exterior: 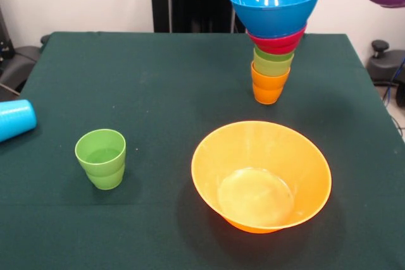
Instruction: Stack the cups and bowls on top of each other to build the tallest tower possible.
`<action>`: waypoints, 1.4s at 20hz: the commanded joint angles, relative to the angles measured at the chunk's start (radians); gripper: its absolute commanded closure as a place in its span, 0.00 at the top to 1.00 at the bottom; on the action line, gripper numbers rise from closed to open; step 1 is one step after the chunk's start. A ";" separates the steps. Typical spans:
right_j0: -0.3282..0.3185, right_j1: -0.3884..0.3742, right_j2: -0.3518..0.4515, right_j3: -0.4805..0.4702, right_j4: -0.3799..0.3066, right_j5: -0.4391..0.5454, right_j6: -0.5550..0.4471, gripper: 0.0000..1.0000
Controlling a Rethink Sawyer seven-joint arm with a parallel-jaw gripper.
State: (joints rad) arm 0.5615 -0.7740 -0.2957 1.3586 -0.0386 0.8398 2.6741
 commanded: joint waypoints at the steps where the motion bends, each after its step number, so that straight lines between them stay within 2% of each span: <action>1: -0.034 -0.010 0.091 0.078 -0.072 0.126 -0.155 0.00; 19: -0.052 -0.060 0.075 0.129 -0.146 0.151 -0.206 0.00; 28: -0.068 -0.079 0.088 0.165 -0.184 0.122 -0.215 0.00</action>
State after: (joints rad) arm 0.5225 -0.8516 -0.2947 1.3933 -0.1364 0.8743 2.6741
